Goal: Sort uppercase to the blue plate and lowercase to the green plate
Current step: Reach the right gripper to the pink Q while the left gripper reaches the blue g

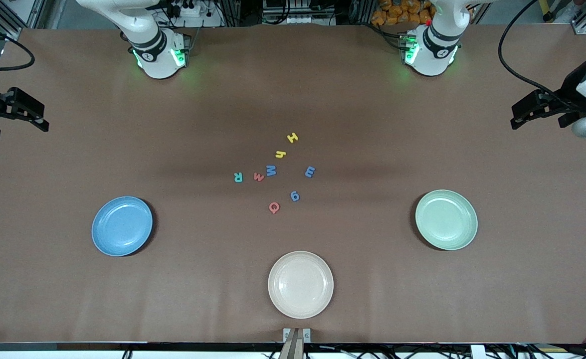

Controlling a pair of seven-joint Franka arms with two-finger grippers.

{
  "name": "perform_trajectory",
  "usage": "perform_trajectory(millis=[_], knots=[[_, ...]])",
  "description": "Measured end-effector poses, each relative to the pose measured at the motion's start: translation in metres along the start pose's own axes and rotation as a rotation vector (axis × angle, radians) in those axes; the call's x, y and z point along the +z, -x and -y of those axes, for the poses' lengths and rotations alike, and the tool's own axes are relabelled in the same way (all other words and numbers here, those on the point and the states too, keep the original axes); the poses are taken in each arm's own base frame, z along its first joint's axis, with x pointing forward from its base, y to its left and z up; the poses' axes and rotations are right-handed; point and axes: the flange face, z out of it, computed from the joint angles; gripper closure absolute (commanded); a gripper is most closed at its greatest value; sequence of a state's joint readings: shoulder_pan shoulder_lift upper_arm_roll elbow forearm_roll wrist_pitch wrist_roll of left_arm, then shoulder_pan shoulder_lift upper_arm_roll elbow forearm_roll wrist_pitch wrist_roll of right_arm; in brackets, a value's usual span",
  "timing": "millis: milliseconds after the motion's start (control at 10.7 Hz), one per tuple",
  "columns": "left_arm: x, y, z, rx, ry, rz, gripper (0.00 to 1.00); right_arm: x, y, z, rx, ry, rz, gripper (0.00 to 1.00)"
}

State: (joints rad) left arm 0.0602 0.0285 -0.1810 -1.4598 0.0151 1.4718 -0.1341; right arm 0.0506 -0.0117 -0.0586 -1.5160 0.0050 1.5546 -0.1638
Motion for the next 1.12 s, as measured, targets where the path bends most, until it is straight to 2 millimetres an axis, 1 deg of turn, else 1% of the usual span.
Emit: perform_trajectory(millis=[281,468,748,842,935,1029,1122], knots=[[0.006,0.0,-0.001,0.001,0.006,0.014,0.0,0.001,0.001,-0.001,0.002,-0.001,0.008,0.0],[0.019,-0.007,-0.004,0.005,0.014,0.034,0.0,0.001,0.001,-0.001,0.002,-0.001,0.008,0.0],[0.043,-0.02,-0.024,0.04,0.026,0.052,0.0,0.001,0.001,-0.001,0.002,-0.001,0.009,0.0],[0.05,-0.025,-0.035,0.059,0.032,0.044,0.0,0.002,0.001,-0.001,0.002,-0.001,0.01,0.0],[0.06,-0.031,-0.054,0.084,0.041,0.029,0.0,0.003,0.0,0.0,0.0,-0.002,0.013,0.0],[0.076,-0.036,-0.082,0.096,0.048,0.027,0.0,0.007,0.0,0.001,-0.002,-0.003,0.021,0.0],[0.097,-0.038,-0.12,0.083,0.053,0.038,0.0,0.015,-0.002,0.004,-0.007,-0.006,0.038,0.0]])
